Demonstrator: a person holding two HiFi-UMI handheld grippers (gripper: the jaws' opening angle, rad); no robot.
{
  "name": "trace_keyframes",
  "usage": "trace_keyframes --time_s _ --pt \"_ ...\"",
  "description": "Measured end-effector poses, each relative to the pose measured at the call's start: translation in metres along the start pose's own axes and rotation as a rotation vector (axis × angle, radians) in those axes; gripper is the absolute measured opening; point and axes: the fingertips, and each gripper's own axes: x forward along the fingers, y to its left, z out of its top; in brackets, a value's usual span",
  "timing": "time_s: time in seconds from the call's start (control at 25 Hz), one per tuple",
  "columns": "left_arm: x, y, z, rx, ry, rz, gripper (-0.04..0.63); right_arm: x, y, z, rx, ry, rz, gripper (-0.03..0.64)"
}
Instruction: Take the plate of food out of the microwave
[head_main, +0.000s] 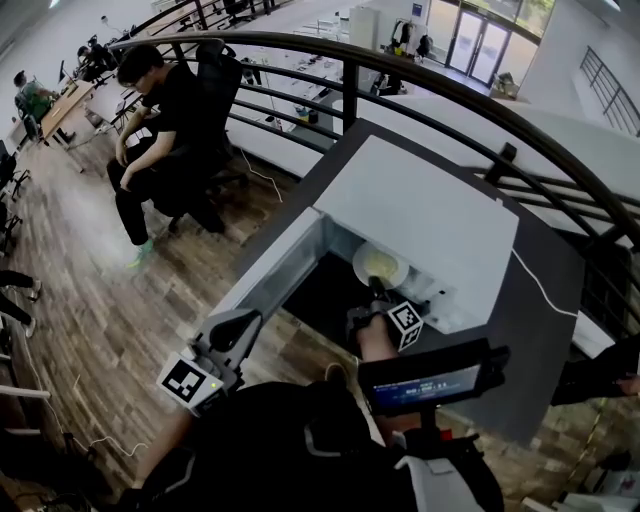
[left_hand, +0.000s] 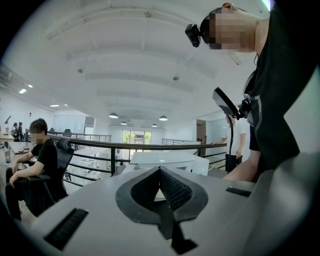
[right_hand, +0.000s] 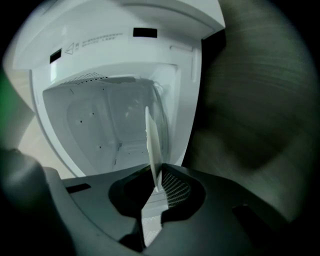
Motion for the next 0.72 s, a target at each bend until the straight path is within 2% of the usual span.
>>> trace_keyframes --time_s 0.24,0.52,0.72 --pt "-0.008 -0.011 0.005 -0.007 -0.019 -0.040 0.005 -0.019 0.019 -0.021 -0.005 0.053 0.069 0.021" --pt "-0.021 -0.012 0.005 -0.015 -0.043 -0.083 0.005 -0.046 0.034 -0.052 -0.008 0.085 0.070 0.021" --pt "-0.024 -0.019 0.005 -0.030 -0.065 -0.119 0.005 -0.072 0.045 -0.076 -0.002 0.146 0.075 0.020"
